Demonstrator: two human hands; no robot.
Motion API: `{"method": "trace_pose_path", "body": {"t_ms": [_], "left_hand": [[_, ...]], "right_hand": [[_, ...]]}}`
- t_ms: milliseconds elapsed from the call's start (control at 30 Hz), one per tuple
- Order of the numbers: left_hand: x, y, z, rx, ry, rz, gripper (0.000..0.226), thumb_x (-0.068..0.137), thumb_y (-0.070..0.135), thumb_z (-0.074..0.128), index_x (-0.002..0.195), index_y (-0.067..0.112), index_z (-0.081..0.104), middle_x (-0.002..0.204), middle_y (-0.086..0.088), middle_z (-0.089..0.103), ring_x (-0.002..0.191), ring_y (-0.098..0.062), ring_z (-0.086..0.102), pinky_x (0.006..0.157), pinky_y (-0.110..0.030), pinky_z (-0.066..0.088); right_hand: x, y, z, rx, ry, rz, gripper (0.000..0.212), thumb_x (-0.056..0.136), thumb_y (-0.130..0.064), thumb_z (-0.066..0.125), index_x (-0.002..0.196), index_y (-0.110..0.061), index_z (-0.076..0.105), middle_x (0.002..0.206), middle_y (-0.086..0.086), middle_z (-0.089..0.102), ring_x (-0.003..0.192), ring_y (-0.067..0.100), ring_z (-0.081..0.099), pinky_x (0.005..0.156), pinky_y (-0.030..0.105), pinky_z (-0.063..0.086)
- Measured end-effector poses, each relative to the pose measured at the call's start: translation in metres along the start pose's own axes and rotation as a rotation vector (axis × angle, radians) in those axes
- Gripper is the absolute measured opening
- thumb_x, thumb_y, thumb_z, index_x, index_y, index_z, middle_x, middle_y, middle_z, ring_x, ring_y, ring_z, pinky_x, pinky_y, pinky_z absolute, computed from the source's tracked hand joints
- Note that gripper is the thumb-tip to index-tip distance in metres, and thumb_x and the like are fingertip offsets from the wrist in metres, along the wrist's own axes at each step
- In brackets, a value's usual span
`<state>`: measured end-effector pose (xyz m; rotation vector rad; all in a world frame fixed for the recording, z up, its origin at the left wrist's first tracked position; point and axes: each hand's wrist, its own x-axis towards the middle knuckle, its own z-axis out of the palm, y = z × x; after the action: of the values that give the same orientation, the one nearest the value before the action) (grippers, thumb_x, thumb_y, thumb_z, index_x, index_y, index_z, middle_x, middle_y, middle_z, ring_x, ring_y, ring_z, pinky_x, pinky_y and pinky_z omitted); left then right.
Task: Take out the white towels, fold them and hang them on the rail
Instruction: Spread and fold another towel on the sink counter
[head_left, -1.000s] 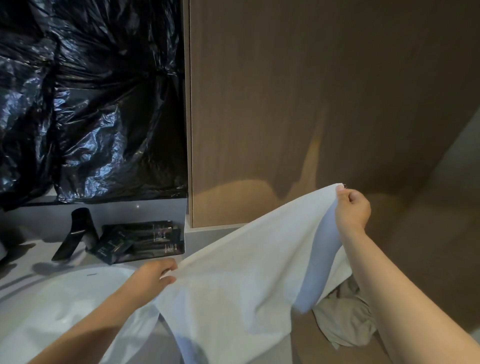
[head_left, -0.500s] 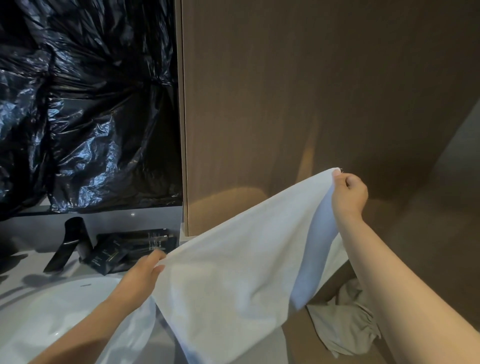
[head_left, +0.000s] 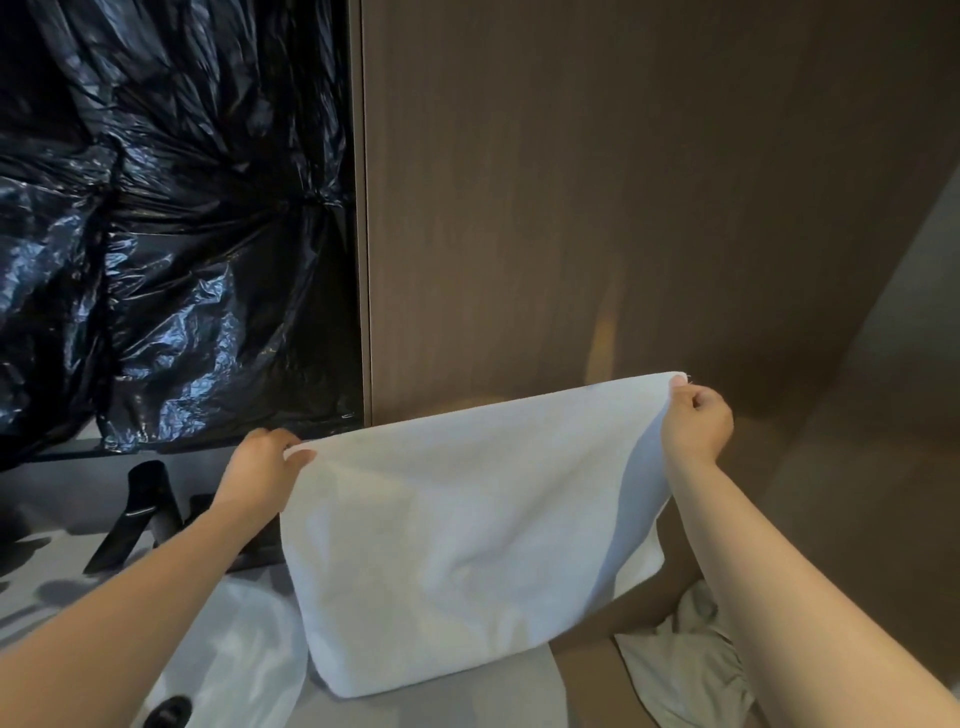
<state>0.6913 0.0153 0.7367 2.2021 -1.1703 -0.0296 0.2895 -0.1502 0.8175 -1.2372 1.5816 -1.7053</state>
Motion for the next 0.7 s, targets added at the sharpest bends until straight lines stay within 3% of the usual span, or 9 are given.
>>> {"method": "trace_pose_path", "body": {"t_ms": [133,300,400,500,600,700], "left_hand": [[0.003,0.001,-0.003,0.009,0.013,-0.053,0.031,0.096,0.027,0.058,0.114,0.002,0.063,0.119,-0.02,0.057,0.099,-0.033,0.058,0.084,-0.039,0.046],[0.001,0.014,-0.006,-0.069,0.052,-0.031,0.025,0.096,0.025,0.059,0.102,0.001,0.064,0.11,-0.02,0.059,0.087,-0.026,0.054,0.078,-0.035,0.043],[-0.009,0.031,-0.01,-0.115,0.03,0.1,0.016,0.095,0.023,0.06,0.096,0.008,0.065,0.106,-0.013,0.057,0.085,-0.018,0.05,0.078,-0.031,0.04],[-0.027,0.057,-0.016,-0.142,-0.081,0.228,0.009,0.094,0.025,0.061,0.086,0.02,0.062,0.099,-0.004,0.058,0.083,-0.014,0.051,0.071,-0.025,0.037],[-0.052,0.083,-0.019,-0.178,-0.163,0.337,0.013,0.092,0.027,0.061,0.079,0.028,0.059,0.091,0.004,0.057,0.082,-0.007,0.053,0.067,-0.019,0.036],[-0.076,0.103,-0.02,-0.205,-0.198,0.424,0.009,0.092,0.026,0.063,0.083,0.026,0.061,0.09,0.008,0.055,0.083,-0.008,0.054,0.07,-0.02,0.038]], "right_hand": [[-0.003,0.008,0.001,-0.006,0.023,0.063,0.03,0.099,-0.029,0.052,0.086,-0.003,0.062,0.085,0.009,0.059,0.077,0.021,0.052,0.07,0.029,0.038],[-0.002,0.01,-0.003,-0.108,-0.028,0.082,0.03,0.1,-0.029,0.05,0.097,-0.003,0.064,0.095,0.011,0.063,0.089,0.027,0.057,0.077,0.033,0.042],[-0.006,0.012,-0.007,-0.311,-0.158,0.022,0.031,0.098,-0.025,0.054,0.118,-0.003,0.061,0.118,0.017,0.063,0.11,0.034,0.058,0.093,0.041,0.045],[-0.028,0.009,-0.01,-0.441,-0.263,-0.146,0.046,0.095,-0.02,0.061,0.137,-0.004,0.05,0.137,0.018,0.051,0.126,0.035,0.049,0.106,0.045,0.04],[-0.07,0.006,-0.006,-0.375,-0.486,-0.342,0.034,0.091,-0.011,0.066,0.124,-0.004,0.062,0.125,0.014,0.062,0.114,0.028,0.06,0.101,0.037,0.045],[-0.118,0.01,-0.007,-0.257,-0.82,-0.269,0.031,0.092,-0.014,0.065,0.123,-0.02,0.062,0.116,0.001,0.067,0.078,0.01,0.068,0.071,0.021,0.053]]}}
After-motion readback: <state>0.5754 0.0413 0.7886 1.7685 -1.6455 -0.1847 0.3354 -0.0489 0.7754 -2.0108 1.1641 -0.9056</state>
